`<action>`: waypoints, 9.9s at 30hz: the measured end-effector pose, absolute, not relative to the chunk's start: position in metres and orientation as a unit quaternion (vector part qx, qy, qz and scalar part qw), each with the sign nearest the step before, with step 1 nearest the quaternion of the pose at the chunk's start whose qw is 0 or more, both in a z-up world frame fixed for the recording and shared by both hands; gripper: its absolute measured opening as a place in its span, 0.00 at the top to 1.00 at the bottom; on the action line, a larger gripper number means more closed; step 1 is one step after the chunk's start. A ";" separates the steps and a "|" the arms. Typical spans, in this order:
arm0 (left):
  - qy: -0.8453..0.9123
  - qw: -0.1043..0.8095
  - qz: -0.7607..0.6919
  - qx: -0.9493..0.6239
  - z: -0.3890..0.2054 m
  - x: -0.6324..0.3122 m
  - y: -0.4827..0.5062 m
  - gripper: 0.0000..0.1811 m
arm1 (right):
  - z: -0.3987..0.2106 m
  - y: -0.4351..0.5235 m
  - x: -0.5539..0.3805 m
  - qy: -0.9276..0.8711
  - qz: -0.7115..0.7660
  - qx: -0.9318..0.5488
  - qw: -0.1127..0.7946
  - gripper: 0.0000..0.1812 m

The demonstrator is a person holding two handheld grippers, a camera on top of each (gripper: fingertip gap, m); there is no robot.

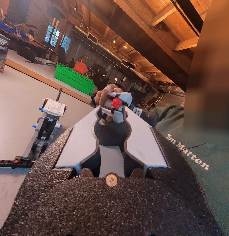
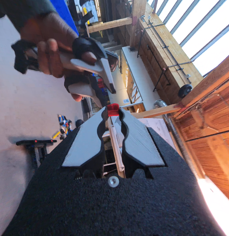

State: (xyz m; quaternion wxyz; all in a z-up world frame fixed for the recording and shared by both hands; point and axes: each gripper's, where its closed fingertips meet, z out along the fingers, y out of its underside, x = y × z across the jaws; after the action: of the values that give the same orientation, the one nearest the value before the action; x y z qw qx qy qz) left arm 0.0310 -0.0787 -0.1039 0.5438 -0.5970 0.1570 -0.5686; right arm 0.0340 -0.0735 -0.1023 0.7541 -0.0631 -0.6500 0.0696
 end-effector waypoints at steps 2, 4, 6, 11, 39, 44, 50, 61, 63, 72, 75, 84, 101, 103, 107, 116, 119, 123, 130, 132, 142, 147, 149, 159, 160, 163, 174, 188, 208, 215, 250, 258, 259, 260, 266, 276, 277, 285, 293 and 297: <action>0.140 0.519 -0.596 -0.596 -0.107 0.036 -0.078 0.80 | -0.114 -0.071 0.028 -0.651 0.023 -0.031 0.758 0.91; 0.127 0.496 -0.604 -0.611 -0.116 0.041 -0.073 0.80 | -0.124 -0.070 0.023 -0.654 -0.004 -0.008 0.756 0.91; 0.113 0.483 -0.601 -0.627 -0.127 0.042 -0.068 0.86 | -0.130 -0.071 0.019 -0.656 -0.012 0.004 0.755 0.91; 0.125 0.490 -0.591 -0.628 -0.130 0.039 -0.069 0.89 | -0.133 -0.072 0.019 -0.659 0.004 0.001 0.752 0.91; 0.441 0.652 -0.156 -0.597 -0.134 0.067 -0.094 0.88 | -0.131 -0.098 0.055 -0.636 0.658 -0.312 0.254 0.91; 0.282 0.615 -0.381 -0.630 -0.119 0.046 -0.087 0.84 | -0.116 -0.074 0.049 -0.645 0.537 -0.266 0.474 0.91; 0.181 0.534 -0.531 -0.633 -0.124 0.048 -0.077 0.91 | -0.127 -0.079 0.041 -0.685 0.357 -0.187 0.607 0.91; 0.201 0.508 -0.463 -0.698 -0.146 0.047 -0.073 0.96 | -0.146 -0.077 0.037 -0.724 0.249 -0.148 0.626 0.91; 0.200 0.503 -0.458 -0.705 -0.149 0.048 -0.072 0.96 | -0.150 -0.076 0.037 -0.733 0.229 -0.145 0.624 0.91; 0.174 0.480 -0.446 -0.735 -0.162 0.043 -0.065 0.96 | -0.163 -0.069 0.032 -0.751 0.072 -0.088 0.650 0.93; 0.172 0.469 -0.452 -0.739 -0.166 0.043 -0.065 0.96 | -0.167 -0.070 0.032 -0.753 0.053 -0.073 0.652 0.93; 0.086 0.487 -0.411 -0.765 -0.182 -0.012 -0.040 0.97 | -0.132 -0.122 0.052 -0.724 0.257 -0.089 0.634 0.92; 0.120 0.519 -0.386 -0.753 -0.176 -0.010 -0.041 0.96 | -0.124 -0.041 0.037 -0.661 0.380 -0.318 0.564 0.92; 0.102 0.531 -0.363 -0.759 -0.180 -0.023 -0.033 0.96 | -0.129 -0.019 0.021 -0.692 0.317 -0.367 0.535 0.92; 0.092 0.568 -0.280 -0.768 -0.186 -0.052 -0.021 0.95 | -0.147 0.014 -0.019 -0.763 0.244 -0.412 0.434 0.91; 0.144 0.619 -0.163 -0.755 -0.183 -0.060 -0.021 0.96 | -0.243 0.071 -0.092 -0.850 0.151 -0.443 0.239 0.91; 0.170 0.632 -0.144 -0.743 -0.178 -0.053 -0.025 0.95 | -0.258 0.079 -0.101 -0.854 0.140 -0.443 0.233 0.91; 0.190 0.646 -0.150 -0.724 -0.169 -0.045 -0.030 0.96 | -0.237 0.076 -0.111 -0.829 0.200 -0.453 0.261 0.77; 0.212 0.671 -0.144 -0.696 -0.157 -0.041 -0.037 0.96 | -0.147 0.046 -0.090 -0.762 0.335 -0.429 0.351 0.65; 0.239 0.685 -0.138 -0.674 -0.148 -0.033 -0.043 0.96 | -0.122 0.020 -0.071 -0.735 0.413 -0.414 0.343 0.67; 0.437 0.712 0.082 -0.544 -0.116 0.035 -0.077 0.95 | -0.109 -0.085 0.033 -0.640 0.625 -0.420 0.156 0.76; 0.481 0.686 0.172 -0.517 -0.125 0.047 -0.076 0.96 | -0.116 -0.083 0.035 -0.614 0.651 -0.426 0.132 0.84; 0.487 0.681 0.188 -0.513 -0.127 0.048 -0.076 0.96 | -0.118 -0.083 0.036 -0.613 0.657 -0.421 0.123 0.87; 0.517 0.666 0.227 -0.488 -0.130 0.056 -0.081 0.96 | -0.122 -0.086 0.044 -0.617 0.679 -0.385 0.104 0.92; 0.518 0.665 0.225 -0.488 -0.131 0.057 -0.082 0.96 | -0.123 -0.086 0.045 -0.619 0.678 -0.383 0.101 0.92; 0.521 0.666 0.231 -0.481 -0.130 0.059 -0.083 0.96 | -0.122 -0.088 0.048 -0.623 0.679 -0.376 0.101 0.92; 0.520 0.665 0.236 -0.482 -0.131 0.059 -0.084 0.96 | -0.125 -0.088 0.049 -0.644 0.663 -0.355 0.142 0.92; 0.187 0.556 -0.532 -0.610 -0.108 0.047 -0.089 0.93 | -0.107 -0.088 0.048 -0.698 0.449 -0.222 0.512 0.92; 0.169 0.540 -0.477 -0.672 -0.128 0.047 -0.077 0.99 | -0.126 -0.081 0.041 -0.732 0.234 -0.162 0.619 0.92; 0.153 0.504 -0.534 -0.662 -0.126 0.048 -0.081 1.00 | -0.125 -0.087 0.042 -0.734 0.209 -0.141 0.631 0.93; 0.422 0.519 0.371 -0.644 -0.190 -0.049 -0.027 0.99 | -0.136 -0.035 0.041 -0.628 0.506 -0.337 0.485 0.91; 0.414 0.431 0.397 -0.696 -0.226 -0.096 0.013 0.99 | -0.151 -0.023 0.031 -0.637 0.468 -0.366 0.491 0.91; 0.412 0.420 0.398 -0.704 -0.230 -0.102 0.020 0.99 | -0.152 -0.023 0.030 -0.638 0.465 -0.369 0.490 0.91; 0.409 0.409 0.398 -0.712 -0.234 -0.108 0.027 0.99 | -0.153 -0.022 0.030 -0.639 0.462 -0.372 0.490 0.91; 0.379 0.384 0.341 -0.769 -0.258 -0.128 0.051 0.96 | -0.159 -0.016 0.029 -0.637 0.454 -0.387 0.488 0.91; 0.085 0.557 -0.186 -0.805 -0.191 -0.106 0.027 0.75 | -0.159 -0.008 0.028 -0.633 0.437 -0.388 0.508 0.91; 0.075 0.559 -0.247 -0.788 -0.181 -0.097 0.021 0.76 | -0.159 -0.008 0.028 -0.633 0.434 -0.386 0.512 0.91; 0.133 0.446 -0.562 -0.684 -0.154 0.018 -0.030 0.79 | -0.157 -0.022 0.026 -0.651 0.388 -0.327 0.565 0.91; 0.152 0.422 -0.557 -0.700 -0.162 0.046 -0.033 0.95 | -0.159 -0.035 0.025 -0.669 0.360 -0.289 0.582 0.92; 0.185 0.446 -0.509 -0.713 -0.165 0.044 -0.032 0.95 | -0.162 -0.034 0.024 -0.675 0.341 -0.285 0.589 0.91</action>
State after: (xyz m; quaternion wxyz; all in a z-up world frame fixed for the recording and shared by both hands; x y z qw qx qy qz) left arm 0.0438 -0.0325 -0.1651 0.4456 -0.7129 0.1851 -0.5089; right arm 0.0241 -0.0336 -0.1620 0.5889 -0.2851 -0.6752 0.3406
